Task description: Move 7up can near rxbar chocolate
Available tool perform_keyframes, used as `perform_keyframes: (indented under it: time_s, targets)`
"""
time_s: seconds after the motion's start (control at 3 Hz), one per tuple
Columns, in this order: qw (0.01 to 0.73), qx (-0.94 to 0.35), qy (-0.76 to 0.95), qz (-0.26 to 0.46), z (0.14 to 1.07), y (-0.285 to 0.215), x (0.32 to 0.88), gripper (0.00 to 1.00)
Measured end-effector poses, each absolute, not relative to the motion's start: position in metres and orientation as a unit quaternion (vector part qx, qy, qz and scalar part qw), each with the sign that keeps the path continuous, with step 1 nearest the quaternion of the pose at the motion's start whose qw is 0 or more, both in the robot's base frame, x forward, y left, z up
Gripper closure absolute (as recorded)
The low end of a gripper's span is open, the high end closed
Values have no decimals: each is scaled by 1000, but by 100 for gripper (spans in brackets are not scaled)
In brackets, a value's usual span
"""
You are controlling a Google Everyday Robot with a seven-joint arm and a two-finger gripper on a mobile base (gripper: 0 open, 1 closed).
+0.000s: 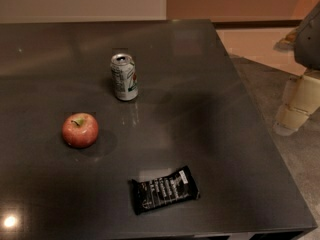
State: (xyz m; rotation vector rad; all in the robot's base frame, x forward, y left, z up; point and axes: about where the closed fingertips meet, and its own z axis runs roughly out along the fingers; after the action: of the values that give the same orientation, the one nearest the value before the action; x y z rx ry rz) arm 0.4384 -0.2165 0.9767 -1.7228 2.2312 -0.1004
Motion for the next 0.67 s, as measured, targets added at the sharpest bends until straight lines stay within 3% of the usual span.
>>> perform_keyframes:
  time_s: [0.67]
  targets:
    - [174, -603, 778, -23, 973, -200, 469, 0]
